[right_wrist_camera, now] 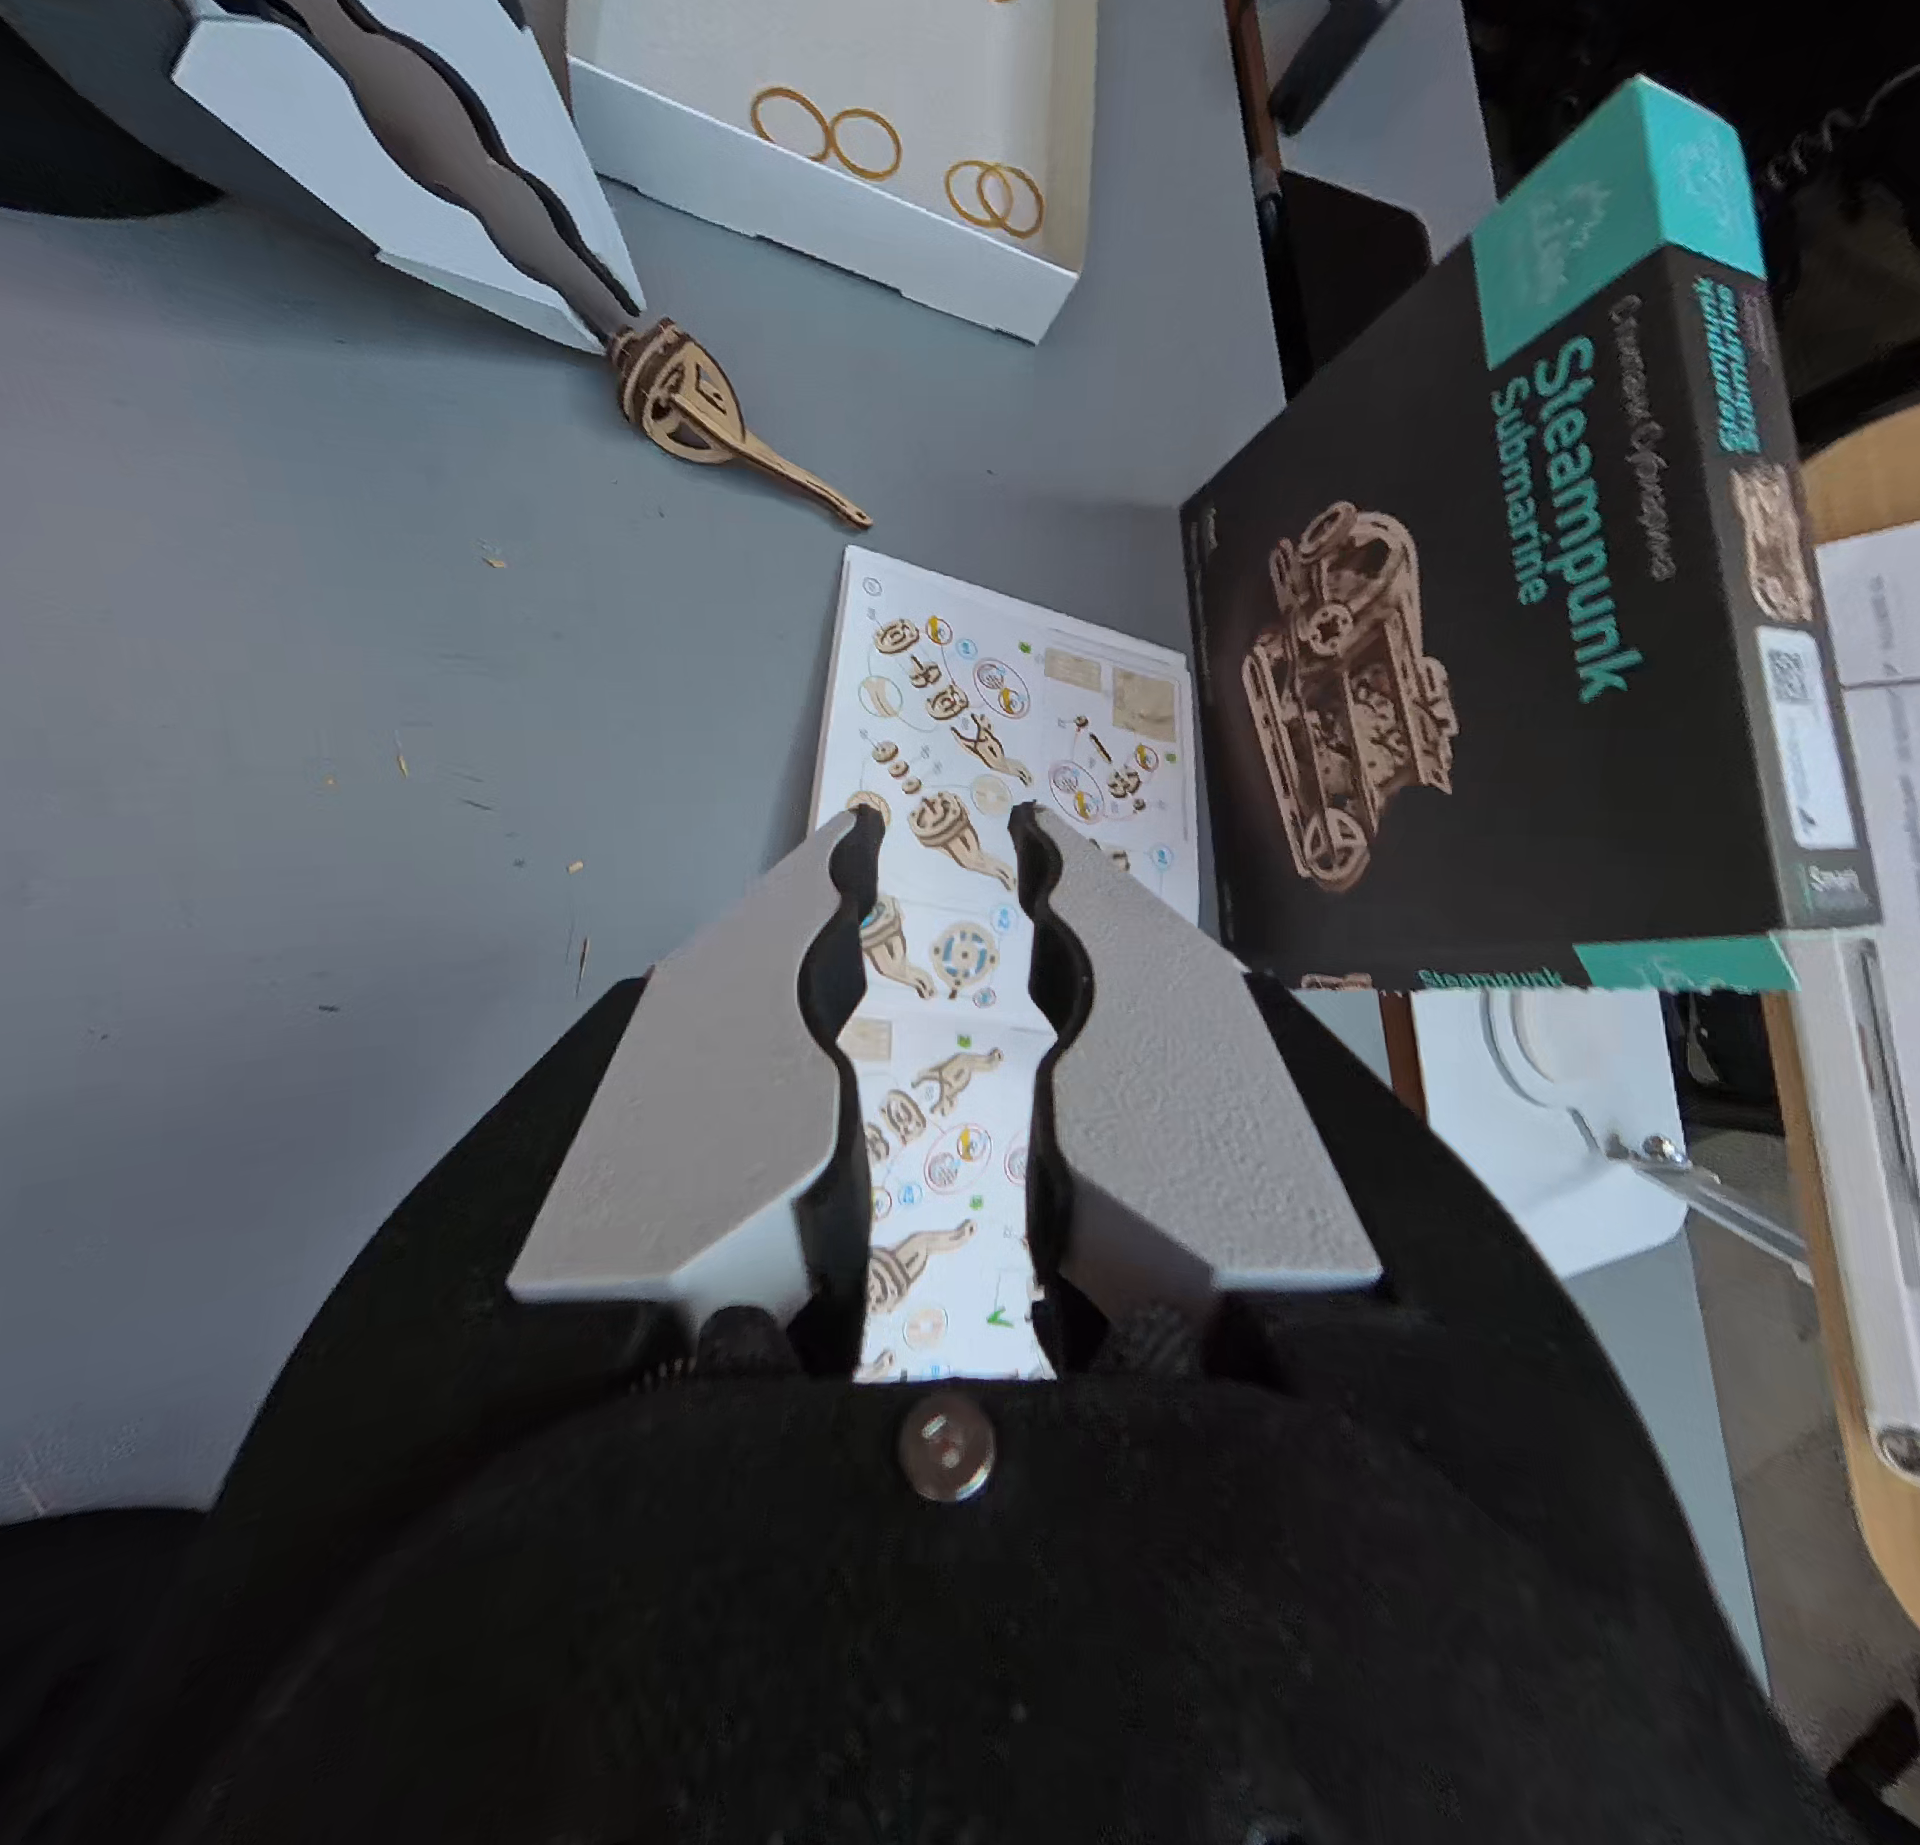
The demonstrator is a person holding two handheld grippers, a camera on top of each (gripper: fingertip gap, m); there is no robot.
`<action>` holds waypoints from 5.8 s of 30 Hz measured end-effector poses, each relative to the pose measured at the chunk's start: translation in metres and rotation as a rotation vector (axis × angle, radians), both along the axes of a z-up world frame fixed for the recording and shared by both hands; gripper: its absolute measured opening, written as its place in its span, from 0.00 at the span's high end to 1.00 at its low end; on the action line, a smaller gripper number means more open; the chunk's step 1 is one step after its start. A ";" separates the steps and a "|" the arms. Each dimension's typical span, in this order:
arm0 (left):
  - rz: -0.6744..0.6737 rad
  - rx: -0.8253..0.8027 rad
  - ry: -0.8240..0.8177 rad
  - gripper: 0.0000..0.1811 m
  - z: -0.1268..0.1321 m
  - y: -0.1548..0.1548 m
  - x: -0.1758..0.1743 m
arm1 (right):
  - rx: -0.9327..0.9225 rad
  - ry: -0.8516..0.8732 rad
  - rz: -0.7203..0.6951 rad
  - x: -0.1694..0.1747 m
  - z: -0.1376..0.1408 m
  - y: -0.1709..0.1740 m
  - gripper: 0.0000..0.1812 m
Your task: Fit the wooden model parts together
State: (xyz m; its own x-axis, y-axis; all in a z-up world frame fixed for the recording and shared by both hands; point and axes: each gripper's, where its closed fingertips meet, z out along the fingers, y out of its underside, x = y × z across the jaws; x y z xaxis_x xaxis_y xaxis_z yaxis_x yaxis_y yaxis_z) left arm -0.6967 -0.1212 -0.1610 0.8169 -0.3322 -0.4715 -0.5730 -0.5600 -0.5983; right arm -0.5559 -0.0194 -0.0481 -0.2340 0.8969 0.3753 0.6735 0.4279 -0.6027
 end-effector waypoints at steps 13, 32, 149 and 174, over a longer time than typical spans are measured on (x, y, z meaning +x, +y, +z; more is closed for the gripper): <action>-0.013 -0.012 -0.020 0.99 0.000 -0.002 0.003 | 0.022 0.062 0.317 -0.108 -0.089 -0.075 0.85; -0.030 0.001 -0.023 1.00 0.000 0.004 0.006 | 0.024 0.052 0.361 -0.121 -0.104 -0.089 0.88; -0.071 0.527 -0.382 0.70 0.155 -0.071 0.052 | 0.206 0.580 -0.477 0.145 -0.022 0.003 0.71; 0.163 0.531 -0.290 0.72 0.161 -0.147 -0.020 | 0.248 0.577 -0.491 0.162 -0.018 -0.019 0.78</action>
